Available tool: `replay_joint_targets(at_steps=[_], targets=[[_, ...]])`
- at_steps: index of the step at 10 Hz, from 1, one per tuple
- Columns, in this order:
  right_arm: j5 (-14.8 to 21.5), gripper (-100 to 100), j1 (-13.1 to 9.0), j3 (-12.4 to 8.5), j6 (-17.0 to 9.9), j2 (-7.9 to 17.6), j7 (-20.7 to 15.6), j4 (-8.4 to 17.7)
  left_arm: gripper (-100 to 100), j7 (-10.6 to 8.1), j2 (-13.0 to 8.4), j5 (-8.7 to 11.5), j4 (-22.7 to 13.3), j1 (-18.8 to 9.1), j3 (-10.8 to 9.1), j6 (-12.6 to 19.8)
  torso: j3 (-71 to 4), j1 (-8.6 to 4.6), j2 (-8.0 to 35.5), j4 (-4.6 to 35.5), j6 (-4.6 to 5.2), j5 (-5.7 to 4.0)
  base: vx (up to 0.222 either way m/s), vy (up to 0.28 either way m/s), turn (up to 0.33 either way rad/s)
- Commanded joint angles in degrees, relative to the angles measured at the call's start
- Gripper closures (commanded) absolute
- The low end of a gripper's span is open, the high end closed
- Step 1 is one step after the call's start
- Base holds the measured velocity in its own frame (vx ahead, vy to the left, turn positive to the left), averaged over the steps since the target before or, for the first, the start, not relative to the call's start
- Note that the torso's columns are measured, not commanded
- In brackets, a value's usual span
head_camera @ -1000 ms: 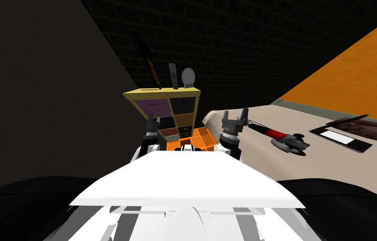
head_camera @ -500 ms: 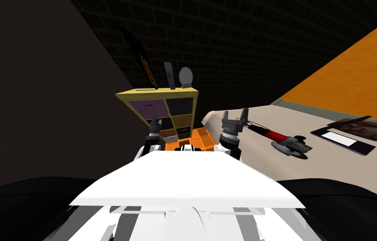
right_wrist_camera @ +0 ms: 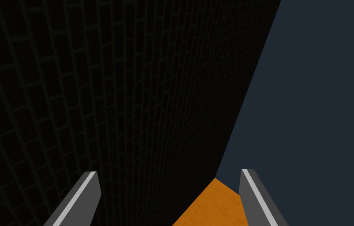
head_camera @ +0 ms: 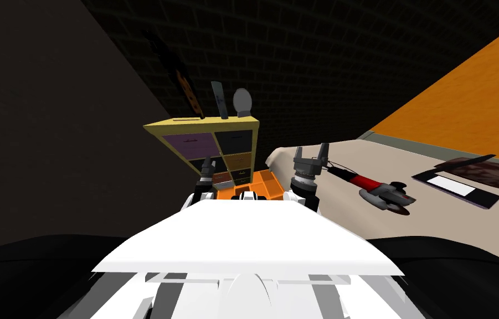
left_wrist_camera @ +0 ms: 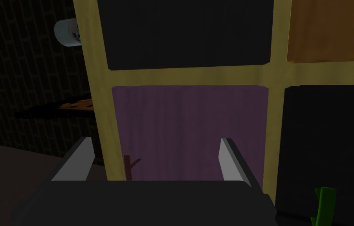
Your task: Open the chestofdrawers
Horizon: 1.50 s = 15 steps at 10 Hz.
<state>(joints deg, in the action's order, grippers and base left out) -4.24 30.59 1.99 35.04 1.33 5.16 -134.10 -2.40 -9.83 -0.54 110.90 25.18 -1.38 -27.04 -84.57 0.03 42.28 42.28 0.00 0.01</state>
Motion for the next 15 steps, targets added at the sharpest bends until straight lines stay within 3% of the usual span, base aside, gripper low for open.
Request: replay_joint_targets(at_steps=[1,9,15], targets=[[0.00,0,0.00,0.00,0.00,0.00,0.00,0.00,-100,0.21,-0.15,-0.05,-3.07,-0.68,0.01,-1.07,0.03,-0.03,0.04,0.01,0.00,-0.01,0.033,-0.055,-0.002],[0.00,0,0.00,0.00,0.00,0.00,0.00,0.00,-100,0.77,0.02,-0.14,-12.88,-2.83,-0.05,-4.50,-0.02,-0.01,-0.04,-0.01,0.00,0.00,0.045,-0.053,-0.004],[0.00,0,0.00,0.00,0.00,0.00,0.00,0.00,-100,1.27,1.52,-0.23,-21.50,-4.71,-0.10,-7.68,-0.04,-0.04,-0.07,-0.02,0.00,-0.01,0.058,-0.068,-0.005]])
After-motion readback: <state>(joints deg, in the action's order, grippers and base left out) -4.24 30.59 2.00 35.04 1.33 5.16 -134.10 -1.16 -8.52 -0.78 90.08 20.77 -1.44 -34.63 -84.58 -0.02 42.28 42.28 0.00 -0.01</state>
